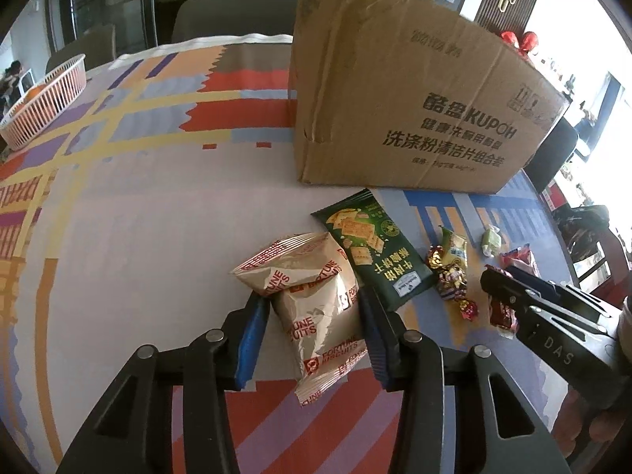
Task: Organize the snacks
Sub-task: 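Grasp the Fortune biscuits bag with the left tool while the right tool grasps the red packet, then carry both snacks over the box and open both tools to drop them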
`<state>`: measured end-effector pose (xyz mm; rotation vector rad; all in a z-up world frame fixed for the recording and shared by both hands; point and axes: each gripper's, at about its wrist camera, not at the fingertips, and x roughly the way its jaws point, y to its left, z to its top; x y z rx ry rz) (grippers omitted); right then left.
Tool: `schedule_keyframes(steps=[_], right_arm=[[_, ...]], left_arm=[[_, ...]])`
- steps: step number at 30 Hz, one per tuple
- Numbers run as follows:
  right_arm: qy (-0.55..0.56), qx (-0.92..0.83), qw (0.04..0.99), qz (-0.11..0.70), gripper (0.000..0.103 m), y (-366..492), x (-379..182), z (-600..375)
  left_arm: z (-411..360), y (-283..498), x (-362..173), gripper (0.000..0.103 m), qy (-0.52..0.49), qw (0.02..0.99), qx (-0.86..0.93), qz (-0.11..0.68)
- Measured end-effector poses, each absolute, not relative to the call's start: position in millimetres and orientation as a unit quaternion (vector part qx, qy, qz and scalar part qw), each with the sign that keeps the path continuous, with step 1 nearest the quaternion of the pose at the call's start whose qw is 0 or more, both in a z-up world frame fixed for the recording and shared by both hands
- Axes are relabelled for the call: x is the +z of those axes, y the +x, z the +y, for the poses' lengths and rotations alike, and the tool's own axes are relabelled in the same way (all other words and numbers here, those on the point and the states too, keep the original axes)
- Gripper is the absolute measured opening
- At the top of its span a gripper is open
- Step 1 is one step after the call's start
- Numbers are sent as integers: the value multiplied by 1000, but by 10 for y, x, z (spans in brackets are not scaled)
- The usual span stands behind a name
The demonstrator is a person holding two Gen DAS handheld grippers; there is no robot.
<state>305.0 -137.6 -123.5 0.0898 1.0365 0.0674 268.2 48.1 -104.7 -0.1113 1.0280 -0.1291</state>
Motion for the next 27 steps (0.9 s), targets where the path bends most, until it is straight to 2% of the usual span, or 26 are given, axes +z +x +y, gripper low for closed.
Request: schedule_keyframes(steps=[17,27], right_arm=[[38,72,899,430,32,2743,-555,-1389],[37,84,918,386,32,2842,-113,-1460]], left_arm=[[320,2503,-362,45,-47,898,-79,429],[203,2603,128,45,-29,921,-80,379]])
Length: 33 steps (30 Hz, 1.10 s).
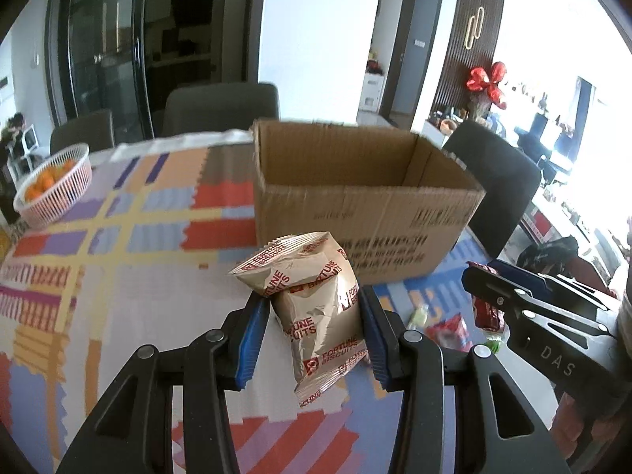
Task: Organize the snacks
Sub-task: 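Carry both snacks over the box and open both tools to drop them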
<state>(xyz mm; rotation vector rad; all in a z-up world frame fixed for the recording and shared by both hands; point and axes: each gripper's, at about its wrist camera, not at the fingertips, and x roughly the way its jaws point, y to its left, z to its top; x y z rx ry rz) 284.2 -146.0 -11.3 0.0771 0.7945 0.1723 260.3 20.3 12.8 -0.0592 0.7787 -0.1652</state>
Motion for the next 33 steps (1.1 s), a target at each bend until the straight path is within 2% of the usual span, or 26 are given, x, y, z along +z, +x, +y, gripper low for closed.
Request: schedule_keyframes(steps=[18,33], right_arm=[[24,86,945,315,32,3304,612,-1540],[5,87,942,324,32,3793,703,-1597]], left_arm=[[70,3066,759,45,-9,944,-92,318],[-98,3553,804,45,6,937,-104,335]])
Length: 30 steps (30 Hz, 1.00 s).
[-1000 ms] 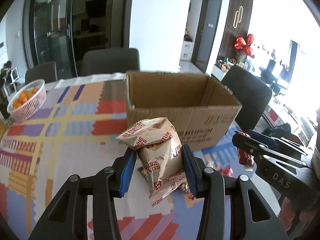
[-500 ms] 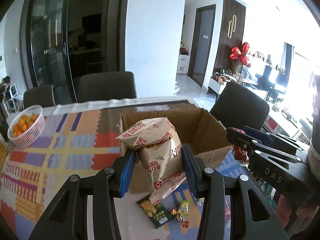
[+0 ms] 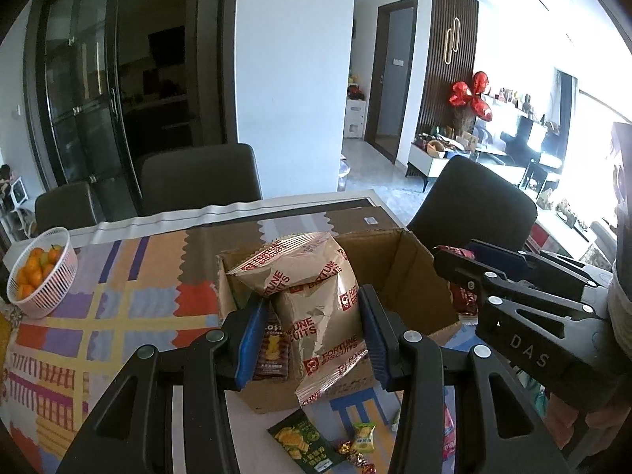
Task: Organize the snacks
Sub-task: 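Carry both snacks over the box and open both tools to drop them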
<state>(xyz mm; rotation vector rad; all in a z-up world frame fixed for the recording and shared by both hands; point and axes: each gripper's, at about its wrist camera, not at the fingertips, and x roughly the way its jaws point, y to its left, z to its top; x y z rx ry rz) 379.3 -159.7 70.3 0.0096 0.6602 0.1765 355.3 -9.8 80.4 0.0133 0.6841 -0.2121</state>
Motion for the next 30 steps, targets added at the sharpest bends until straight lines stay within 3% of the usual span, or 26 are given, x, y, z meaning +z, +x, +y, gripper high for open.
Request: schedule_keyframes(steps=[9,13,30], right_arm=[[6,89,932,351,32,4007,504,-1640],[8,85,928,362,38,4078,417,-1669],[17,86,943,321,40,3411,642,-1811]], left_arm=[[-168,3859,626,47,19,927,-81,365],[-179,3909,604,59,21,927,-67,370],[-284,3114,807,59,34,934,-97,343]])
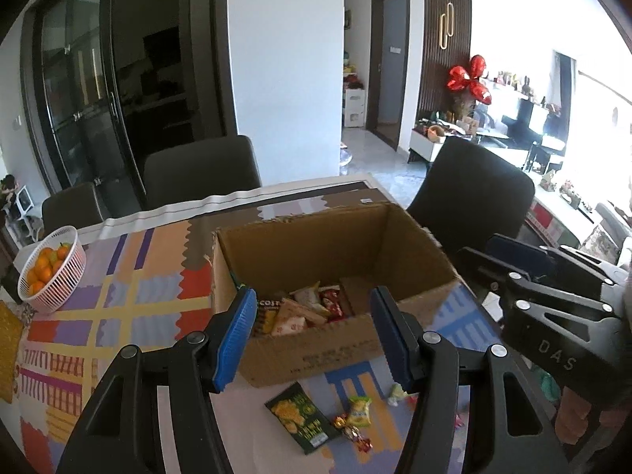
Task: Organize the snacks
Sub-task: 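Carry both snacks over the box and open both tools to drop them, then move both open tools back toward the remaining snacks on the mat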
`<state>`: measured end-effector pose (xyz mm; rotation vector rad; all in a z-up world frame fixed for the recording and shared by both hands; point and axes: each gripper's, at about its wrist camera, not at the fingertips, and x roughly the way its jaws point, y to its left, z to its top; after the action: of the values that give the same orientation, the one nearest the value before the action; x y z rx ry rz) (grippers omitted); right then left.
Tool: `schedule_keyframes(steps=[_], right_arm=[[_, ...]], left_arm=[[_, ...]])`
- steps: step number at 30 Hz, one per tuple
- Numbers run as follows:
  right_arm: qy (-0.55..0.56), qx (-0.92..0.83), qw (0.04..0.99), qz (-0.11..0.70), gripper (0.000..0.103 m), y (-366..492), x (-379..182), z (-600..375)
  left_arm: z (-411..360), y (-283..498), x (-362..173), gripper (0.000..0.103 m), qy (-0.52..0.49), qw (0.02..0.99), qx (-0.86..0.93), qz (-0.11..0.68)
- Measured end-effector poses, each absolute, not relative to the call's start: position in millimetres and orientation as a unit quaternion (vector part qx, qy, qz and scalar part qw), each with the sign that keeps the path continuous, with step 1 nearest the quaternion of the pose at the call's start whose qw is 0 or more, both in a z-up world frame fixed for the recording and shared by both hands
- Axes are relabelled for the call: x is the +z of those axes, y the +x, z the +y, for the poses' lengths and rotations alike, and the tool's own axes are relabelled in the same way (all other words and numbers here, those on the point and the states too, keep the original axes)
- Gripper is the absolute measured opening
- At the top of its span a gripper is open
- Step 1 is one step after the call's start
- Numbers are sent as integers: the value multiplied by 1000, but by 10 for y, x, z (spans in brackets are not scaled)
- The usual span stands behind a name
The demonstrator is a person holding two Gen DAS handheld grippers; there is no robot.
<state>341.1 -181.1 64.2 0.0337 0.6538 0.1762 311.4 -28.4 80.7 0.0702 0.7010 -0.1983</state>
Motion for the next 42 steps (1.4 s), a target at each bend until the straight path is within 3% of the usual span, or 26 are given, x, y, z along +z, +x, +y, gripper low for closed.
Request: schedule_keyframes(steps=[14,42], right_arm=[[31,81,945,316,46,2817,507,-1966],[37,-14,917,397,48,2322,-434,-2315]], left_arm=[[-448,2497,742,59,49,935,-111,333],[-481,2201,-404,59,25,890,-108,442]])
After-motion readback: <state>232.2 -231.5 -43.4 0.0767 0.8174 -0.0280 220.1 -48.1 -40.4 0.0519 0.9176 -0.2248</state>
